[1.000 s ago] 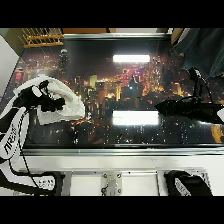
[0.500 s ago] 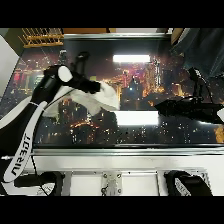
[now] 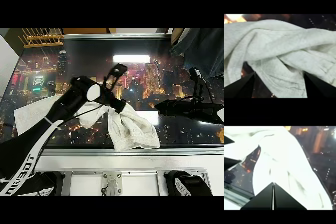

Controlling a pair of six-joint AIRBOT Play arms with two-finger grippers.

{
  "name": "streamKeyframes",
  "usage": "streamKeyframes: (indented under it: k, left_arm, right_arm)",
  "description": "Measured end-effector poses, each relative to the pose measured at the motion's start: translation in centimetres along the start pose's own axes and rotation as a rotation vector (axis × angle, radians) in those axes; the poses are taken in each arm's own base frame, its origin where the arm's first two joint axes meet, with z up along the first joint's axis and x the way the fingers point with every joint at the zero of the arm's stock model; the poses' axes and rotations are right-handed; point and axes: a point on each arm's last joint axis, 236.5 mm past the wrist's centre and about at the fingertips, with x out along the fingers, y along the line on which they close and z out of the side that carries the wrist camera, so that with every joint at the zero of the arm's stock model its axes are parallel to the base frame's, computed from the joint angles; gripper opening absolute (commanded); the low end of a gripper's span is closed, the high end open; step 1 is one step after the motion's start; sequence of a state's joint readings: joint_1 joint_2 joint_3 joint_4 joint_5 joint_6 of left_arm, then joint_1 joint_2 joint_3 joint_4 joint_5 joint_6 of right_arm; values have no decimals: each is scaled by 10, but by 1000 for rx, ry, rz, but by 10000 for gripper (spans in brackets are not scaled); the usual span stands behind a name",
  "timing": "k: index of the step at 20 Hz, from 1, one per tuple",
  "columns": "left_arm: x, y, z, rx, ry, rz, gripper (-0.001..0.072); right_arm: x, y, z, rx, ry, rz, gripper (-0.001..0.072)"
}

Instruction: Fold the clothes and pants, and hang the long-sleeved shirts on hangers.

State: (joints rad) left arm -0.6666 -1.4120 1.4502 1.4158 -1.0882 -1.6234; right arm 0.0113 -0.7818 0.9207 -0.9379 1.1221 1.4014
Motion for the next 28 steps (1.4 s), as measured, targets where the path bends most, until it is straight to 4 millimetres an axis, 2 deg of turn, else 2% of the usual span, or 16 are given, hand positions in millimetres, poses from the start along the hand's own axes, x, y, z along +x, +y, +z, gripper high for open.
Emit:
streamKeyframes:
  k: [2, 3, 6, 8, 11, 13, 14, 15, 16, 17, 19, 20, 22, 25, 27, 28]
  left_arm:
    - [-8, 39, -12, -156, -18, 49, 627]
    - [-13, 64, -25, -248, -22, 81, 627]
    - [-23, 130, -80, -514, -7, 164, 627]
    - [-23, 154, -116, -667, 8, 177, 628]
    - [-11, 160, -154, -819, 28, 124, 628]
    - [3, 151, -167, -868, 48, 68, 627]
    - [11, 146, -171, -883, 64, 40, 604]
    - [19, 141, -174, -892, 81, 20, 425]
    - [26, 137, -174, -897, 92, 5, 115]
    - [31, 135, -172, -900, 100, -7, 30]
    - [33, 137, -156, -897, 81, -26, 30]
    - [27, 142, -137, -887, 43, -33, 29]
    - [-3, 156, -79, -838, -89, -49, 29]
    - [-87, 167, 38, -675, -388, -64, 29]
    - [-145, 163, 110, -554, -571, -68, 29]
    - [-168, 158, 139, -499, -641, -68, 28]
  right_arm:
    - [0, 0, 0, 0, -1, 0, 25]
    - [0, 0, 0, 0, 0, 0, 25]
    - [0, 0, 0, 0, -1, 0, 25]
    - [0, 0, 0, 0, 0, 0, 25]
    - [0, 0, 0, 1, 0, 0, 26]
    - [1, -1, 0, 1, 1, -1, 25]
    - [1, -1, 0, 2, 2, -1, 25]
    - [1, -1, 0, 2, 3, -1, 25]
    - [1, -1, 0, 3, 4, -1, 25]
    - [1, -1, 0, 3, 4, -1, 25]
    - [1, -1, 0, 3, 5, -1, 25]
    - [1, -1, -1, 3, 5, -1, 25]
    - [1, -1, -1, 3, 7, 0, 25]
    - [1, -1, -1, 3, 7, 0, 24]
    - [1, -1, -1, 3, 7, 0, 23]
    - [1, -1, -1, 3, 7, 0, 23]
